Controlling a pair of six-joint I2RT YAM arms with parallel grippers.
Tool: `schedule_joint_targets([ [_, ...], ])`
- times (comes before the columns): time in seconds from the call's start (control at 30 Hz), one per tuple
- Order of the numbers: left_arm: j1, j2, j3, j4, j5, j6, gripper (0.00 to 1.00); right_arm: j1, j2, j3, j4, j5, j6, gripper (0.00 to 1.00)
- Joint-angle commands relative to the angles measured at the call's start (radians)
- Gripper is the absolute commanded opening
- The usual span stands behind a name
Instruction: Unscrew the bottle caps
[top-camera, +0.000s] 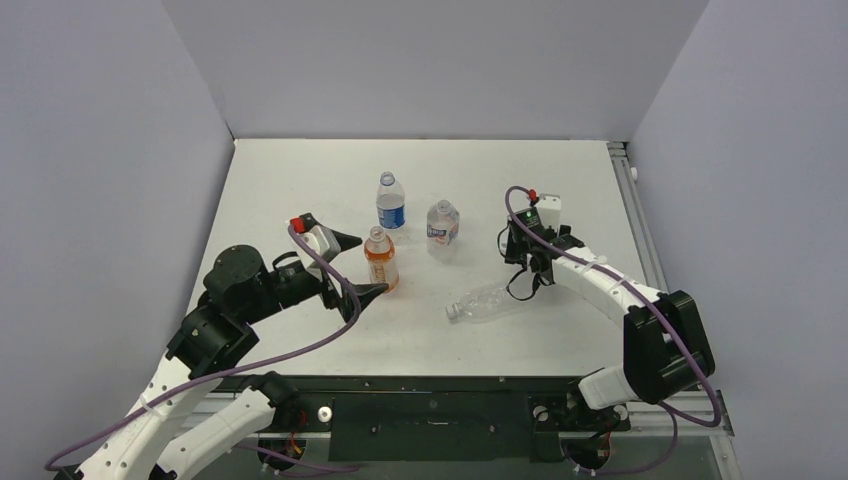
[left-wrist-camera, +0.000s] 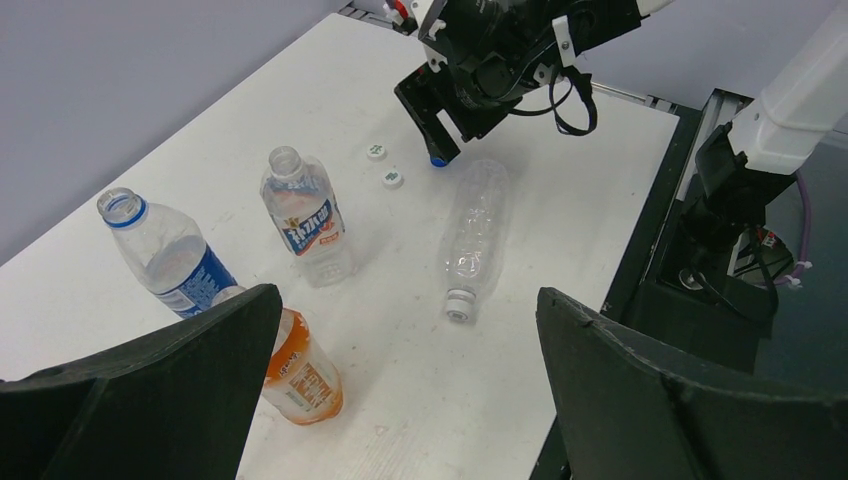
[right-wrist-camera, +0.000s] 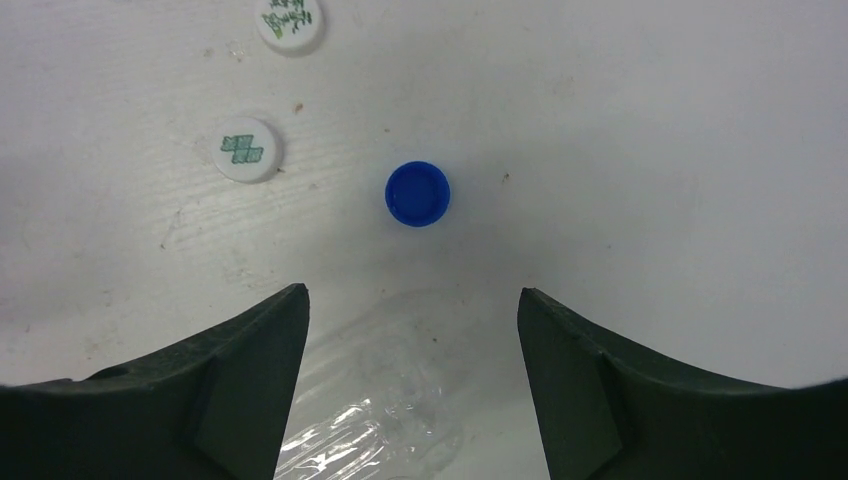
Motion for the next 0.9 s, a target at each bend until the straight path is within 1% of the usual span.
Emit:
schedule_joint_targets([
  [0.0,0.003,0.001,0.055,0.060,0.033,-0.017,0.97,0.006,-0.020,-0.050,-0.064,0.008,0.059,0.71],
  [0.17,0.003,-0.001,0.058,0.063,0.036,-0.019,0.97,0.019,-0.015,-0.085,-0.105,-0.034,0.080,0.68],
  [0.33,0.004,-0.001,0.062,0.072,0.038,-0.018,0.97,0.049,-0.095,-0.123,-0.143,-0.069,0.118,0.67],
  [0.5,0.003,-0.003,0.055,0.093,0.040,-0.023,0.97,0.127,-0.167,-0.118,-0.218,-0.070,0.159,0.66],
  [0.63,0.004,-0.002,0.060,0.092,0.042,-0.023,0.97,0.148,-0.255,-0.089,-0.301,-0.060,0.164,0.69],
  [0.7,0.004,-0.001,0.066,0.090,0.040,-0.022,0.97,0.149,-0.319,-0.058,-0.290,-0.061,0.107,0.75],
  [0.73,0.003,0.001,0.069,0.087,0.040,-0.023,0.97,0.151,-0.358,-0.042,-0.275,-0.121,0.044,0.80],
  [0.77,0.003,0.003,0.072,0.085,0.042,-0.024,0.97,0.152,-0.386,-0.037,-0.232,-0.173,0.005,0.81],
  [0.8,0.004,0.003,0.074,0.084,0.043,-0.026,0.97,0.157,-0.390,-0.029,-0.217,-0.299,-0.065,0.82],
  [0.83,0.003,0.005,0.075,0.084,0.045,-0.028,0.97,0.161,-0.374,-0.024,-0.205,-0.357,-0.130,0.83],
  [0.87,0.003,0.005,0.075,0.087,0.046,-0.030,0.97,0.171,-0.354,-0.005,-0.212,-0.461,-0.160,0.83],
])
